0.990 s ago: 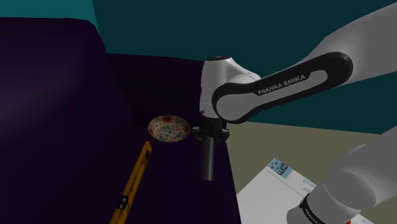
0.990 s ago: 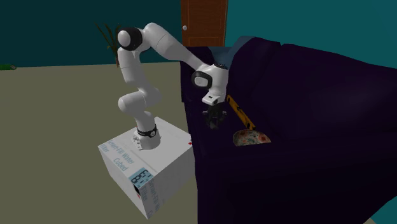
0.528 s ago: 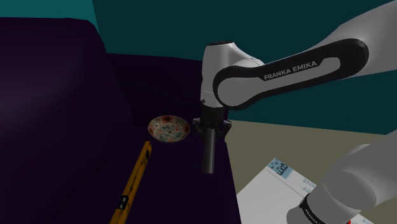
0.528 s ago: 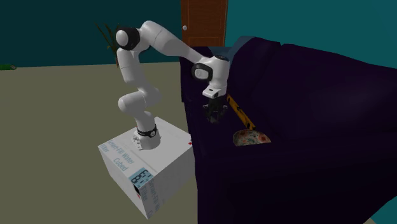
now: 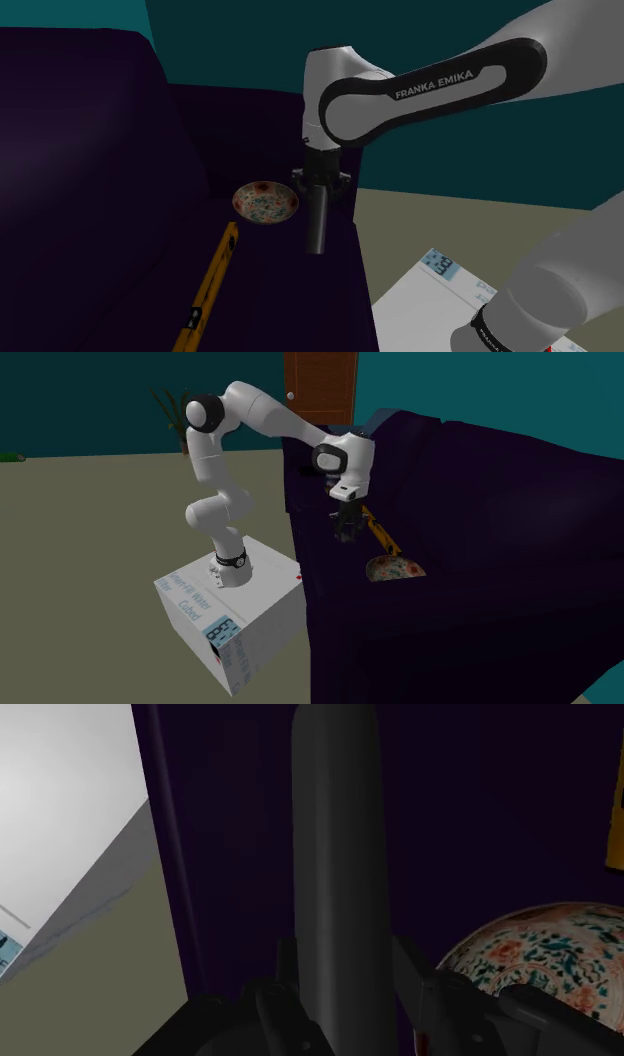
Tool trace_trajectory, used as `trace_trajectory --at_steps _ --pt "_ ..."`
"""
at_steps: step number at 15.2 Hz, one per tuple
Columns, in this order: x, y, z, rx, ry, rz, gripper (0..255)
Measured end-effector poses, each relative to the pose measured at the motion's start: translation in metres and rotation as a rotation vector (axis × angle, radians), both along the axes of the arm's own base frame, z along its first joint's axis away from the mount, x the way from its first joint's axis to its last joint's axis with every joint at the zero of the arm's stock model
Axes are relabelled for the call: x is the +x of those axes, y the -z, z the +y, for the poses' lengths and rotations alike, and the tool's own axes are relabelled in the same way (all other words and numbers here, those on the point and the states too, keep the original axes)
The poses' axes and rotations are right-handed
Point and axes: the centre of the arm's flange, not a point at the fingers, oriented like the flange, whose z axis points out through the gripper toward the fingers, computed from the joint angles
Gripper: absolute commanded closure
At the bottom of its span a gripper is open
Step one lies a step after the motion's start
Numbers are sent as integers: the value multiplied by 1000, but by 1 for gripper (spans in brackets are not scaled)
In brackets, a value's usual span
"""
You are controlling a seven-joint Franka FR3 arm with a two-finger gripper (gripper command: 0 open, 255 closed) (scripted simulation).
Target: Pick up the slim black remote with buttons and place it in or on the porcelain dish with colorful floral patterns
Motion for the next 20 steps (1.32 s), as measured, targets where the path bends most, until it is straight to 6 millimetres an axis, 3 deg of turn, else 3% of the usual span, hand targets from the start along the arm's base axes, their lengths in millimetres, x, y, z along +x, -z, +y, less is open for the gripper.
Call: trace_trajectory --at_steps 14,16,20 --pt "182 10 27 2 -1 0 255" --pt "193 17 27 1 0 0 255" --pt "194 35 27 0 0 0 255"
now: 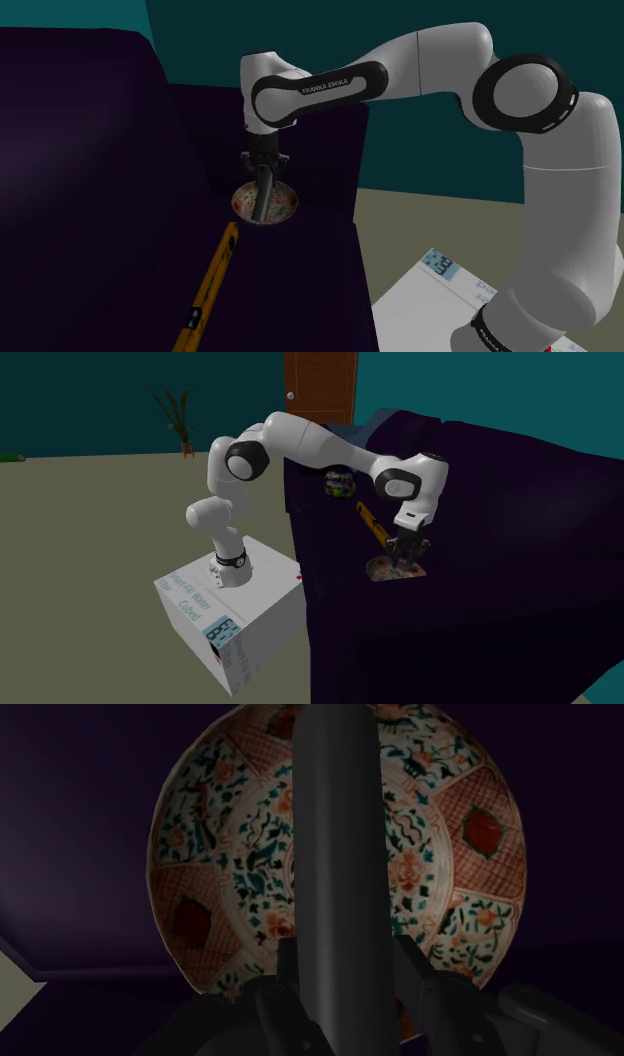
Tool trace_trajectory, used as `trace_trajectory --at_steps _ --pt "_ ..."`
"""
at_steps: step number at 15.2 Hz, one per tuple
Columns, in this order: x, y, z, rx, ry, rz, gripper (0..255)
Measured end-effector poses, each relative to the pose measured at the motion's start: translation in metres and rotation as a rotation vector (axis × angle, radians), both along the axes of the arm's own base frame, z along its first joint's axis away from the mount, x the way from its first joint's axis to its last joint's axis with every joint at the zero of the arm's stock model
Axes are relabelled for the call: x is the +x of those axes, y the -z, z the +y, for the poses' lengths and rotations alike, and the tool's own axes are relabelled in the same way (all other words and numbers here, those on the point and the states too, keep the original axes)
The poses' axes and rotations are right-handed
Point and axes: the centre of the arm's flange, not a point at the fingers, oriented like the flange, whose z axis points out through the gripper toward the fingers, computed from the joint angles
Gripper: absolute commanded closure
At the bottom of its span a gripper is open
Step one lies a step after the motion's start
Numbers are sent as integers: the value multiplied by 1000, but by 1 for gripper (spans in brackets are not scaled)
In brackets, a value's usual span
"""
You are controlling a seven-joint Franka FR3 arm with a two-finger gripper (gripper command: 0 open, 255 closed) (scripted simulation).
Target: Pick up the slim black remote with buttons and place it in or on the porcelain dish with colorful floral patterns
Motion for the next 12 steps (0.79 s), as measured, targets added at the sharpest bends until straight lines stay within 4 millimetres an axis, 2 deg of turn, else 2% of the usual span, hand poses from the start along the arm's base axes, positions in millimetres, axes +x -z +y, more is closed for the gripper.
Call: trace_trajectory --at_steps 5,12 --pt "4 24 -2 -1 3 -7 255" --pt "4 31 -4 -1 5 -9 255"
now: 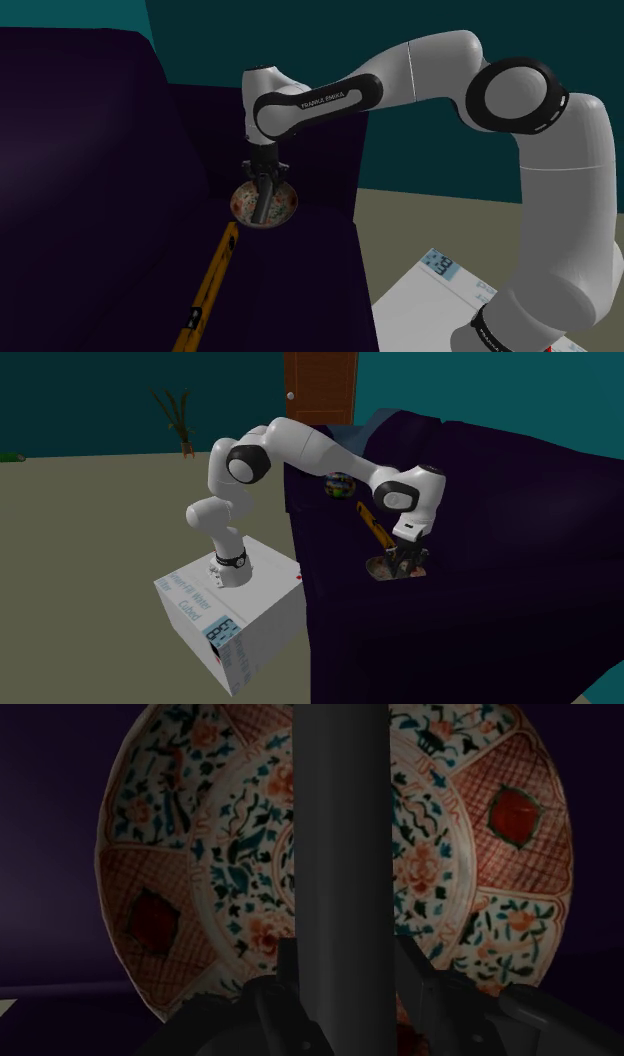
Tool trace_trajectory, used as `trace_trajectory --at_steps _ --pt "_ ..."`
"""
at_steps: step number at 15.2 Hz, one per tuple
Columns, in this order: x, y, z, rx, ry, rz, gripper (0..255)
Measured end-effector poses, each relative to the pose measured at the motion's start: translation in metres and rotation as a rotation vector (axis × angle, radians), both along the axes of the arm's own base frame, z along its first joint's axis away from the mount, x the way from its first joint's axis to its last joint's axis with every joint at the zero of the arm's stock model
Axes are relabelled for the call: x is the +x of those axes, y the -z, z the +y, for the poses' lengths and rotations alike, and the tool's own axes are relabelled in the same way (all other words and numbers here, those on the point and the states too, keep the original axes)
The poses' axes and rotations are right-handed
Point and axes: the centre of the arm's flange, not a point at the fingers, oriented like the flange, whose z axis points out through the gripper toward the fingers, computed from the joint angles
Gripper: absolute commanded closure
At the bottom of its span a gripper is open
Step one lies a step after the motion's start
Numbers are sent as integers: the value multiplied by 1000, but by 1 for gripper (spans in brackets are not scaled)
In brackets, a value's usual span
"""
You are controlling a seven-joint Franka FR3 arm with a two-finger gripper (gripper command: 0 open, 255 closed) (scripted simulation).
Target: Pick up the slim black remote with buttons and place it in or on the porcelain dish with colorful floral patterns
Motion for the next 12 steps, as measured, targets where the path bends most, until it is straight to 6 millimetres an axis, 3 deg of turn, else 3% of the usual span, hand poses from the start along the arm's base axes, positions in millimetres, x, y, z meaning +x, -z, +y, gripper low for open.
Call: trace_trajectory --at_steps 1,7,12 --pt "0 0 1 0 0 1 0" --pt "-2 3 4 1 -5 9 0" --pt "0 -42 5 1 -5 7 0"
